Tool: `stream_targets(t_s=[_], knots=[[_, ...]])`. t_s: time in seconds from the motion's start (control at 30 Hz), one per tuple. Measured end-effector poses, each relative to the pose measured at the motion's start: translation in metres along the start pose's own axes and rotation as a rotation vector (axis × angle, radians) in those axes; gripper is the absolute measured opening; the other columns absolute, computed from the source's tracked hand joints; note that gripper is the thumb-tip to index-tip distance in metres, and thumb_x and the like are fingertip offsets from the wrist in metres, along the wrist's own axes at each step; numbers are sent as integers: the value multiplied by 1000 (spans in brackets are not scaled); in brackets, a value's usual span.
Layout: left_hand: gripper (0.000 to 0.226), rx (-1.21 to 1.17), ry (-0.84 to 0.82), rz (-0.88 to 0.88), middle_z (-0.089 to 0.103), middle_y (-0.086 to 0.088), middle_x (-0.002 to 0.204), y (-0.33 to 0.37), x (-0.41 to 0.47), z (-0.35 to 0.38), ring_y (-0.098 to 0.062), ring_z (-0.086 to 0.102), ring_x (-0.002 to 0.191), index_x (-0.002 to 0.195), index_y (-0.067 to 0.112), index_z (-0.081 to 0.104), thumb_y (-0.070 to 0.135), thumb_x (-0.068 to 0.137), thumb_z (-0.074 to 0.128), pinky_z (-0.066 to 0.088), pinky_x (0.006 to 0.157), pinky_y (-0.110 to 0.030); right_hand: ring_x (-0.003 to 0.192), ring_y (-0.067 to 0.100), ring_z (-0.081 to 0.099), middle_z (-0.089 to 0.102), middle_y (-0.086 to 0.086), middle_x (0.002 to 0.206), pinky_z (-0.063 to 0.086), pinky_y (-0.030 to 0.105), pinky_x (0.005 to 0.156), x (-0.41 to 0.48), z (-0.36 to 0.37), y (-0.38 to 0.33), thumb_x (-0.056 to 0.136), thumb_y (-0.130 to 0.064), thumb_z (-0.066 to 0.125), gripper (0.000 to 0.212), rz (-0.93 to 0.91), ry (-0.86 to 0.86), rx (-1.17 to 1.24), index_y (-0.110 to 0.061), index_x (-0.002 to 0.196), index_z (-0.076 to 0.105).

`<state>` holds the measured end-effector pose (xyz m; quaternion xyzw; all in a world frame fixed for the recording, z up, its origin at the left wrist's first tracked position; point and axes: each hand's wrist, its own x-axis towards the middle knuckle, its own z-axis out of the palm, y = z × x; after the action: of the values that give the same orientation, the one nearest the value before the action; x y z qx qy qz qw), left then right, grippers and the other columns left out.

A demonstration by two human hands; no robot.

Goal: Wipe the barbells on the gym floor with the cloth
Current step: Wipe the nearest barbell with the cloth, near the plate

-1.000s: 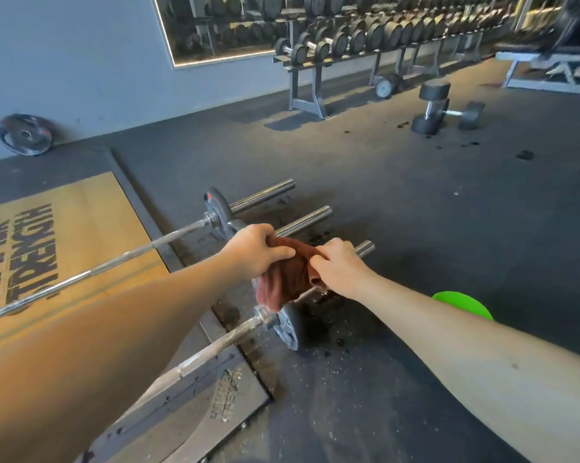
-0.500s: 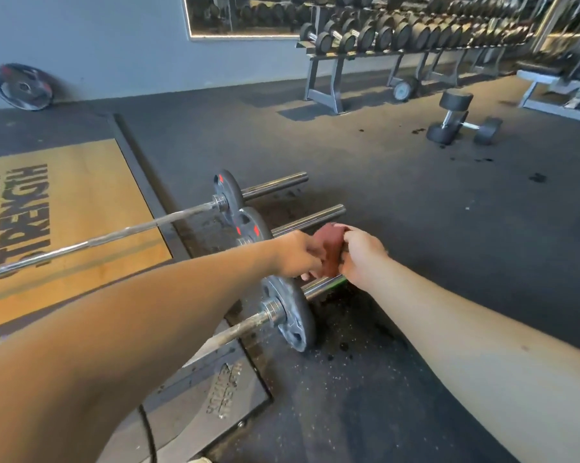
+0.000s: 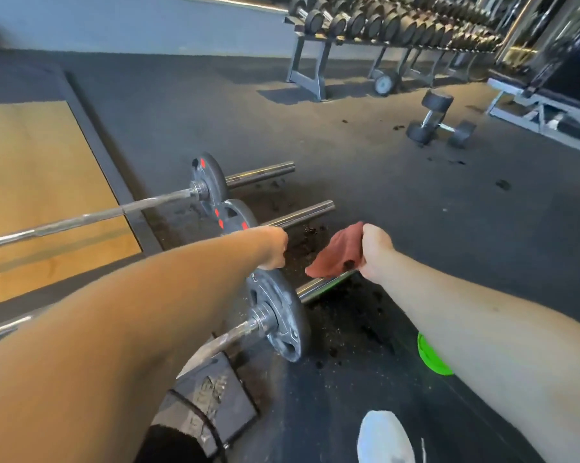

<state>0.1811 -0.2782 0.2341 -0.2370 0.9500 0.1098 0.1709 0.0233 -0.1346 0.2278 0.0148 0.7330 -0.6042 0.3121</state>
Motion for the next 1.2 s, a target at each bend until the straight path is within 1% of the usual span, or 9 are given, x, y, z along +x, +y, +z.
stream_targets(t_s=[0.1,0.2,0.33,0.5,0.67,0.87,0.97,1.1,1.2], knots=[[58,48,-62,-12,61,-9,133,16,23,19,-33,58,120,141,14,56,49,96,62,51,89,-41,75,18,55,54,28,143,46,53,107,23,-6,9,106,-22,41,44,-38,-59,-161,1,143,51],[77,83,-151,-47,54,-7,139,20,47,42,-31,45,132,147,15,50,66,90,62,47,98,-47,97,23,57,61,19,137,49,48,106,55,-11,17,107,-20,37,40,-123,-76,-341,-4,138,56],[86,71,-255,-76,50,-6,140,16,62,51,-32,33,138,148,15,46,68,84,67,39,110,-50,101,20,56,60,-1,105,46,34,88,81,-17,25,107,-15,30,35,-278,-113,-608,-21,114,64],[101,72,-344,-135,41,-5,146,13,74,45,-33,26,145,150,16,40,73,74,73,41,111,-53,105,17,58,62,-3,115,48,31,82,117,-9,56,107,-21,34,31,-434,-310,-776,-28,118,62],[109,24,-385,-190,40,-3,144,10,81,43,-31,32,138,151,18,38,76,66,75,42,107,-51,109,12,57,61,-8,118,53,33,96,136,11,74,108,-26,36,31,-649,-435,-994,-25,130,59],[108,-50,-316,-236,37,-4,145,12,76,49,-30,32,137,152,17,34,70,69,78,42,108,-50,120,15,55,60,-2,129,54,38,97,144,23,101,108,-25,40,39,-971,-507,-1198,-25,145,50],[111,-82,-245,-325,35,-6,146,16,67,57,-33,28,141,153,15,31,68,68,80,41,110,-53,119,16,57,60,-2,129,56,43,93,137,23,125,108,-29,44,46,-983,-515,-1247,-29,154,39],[82,-123,-150,-406,51,-8,134,36,53,56,-31,45,130,140,10,52,57,79,80,44,104,-43,121,21,57,58,0,133,53,41,96,120,17,156,106,-38,48,54,-956,-463,-1279,-30,157,32],[74,-210,-105,-441,56,-8,129,40,46,65,-30,54,120,140,10,54,48,82,81,48,97,-39,139,25,38,47,0,149,42,46,102,109,8,179,104,-39,47,63,-1086,-490,-1450,-27,160,22]])
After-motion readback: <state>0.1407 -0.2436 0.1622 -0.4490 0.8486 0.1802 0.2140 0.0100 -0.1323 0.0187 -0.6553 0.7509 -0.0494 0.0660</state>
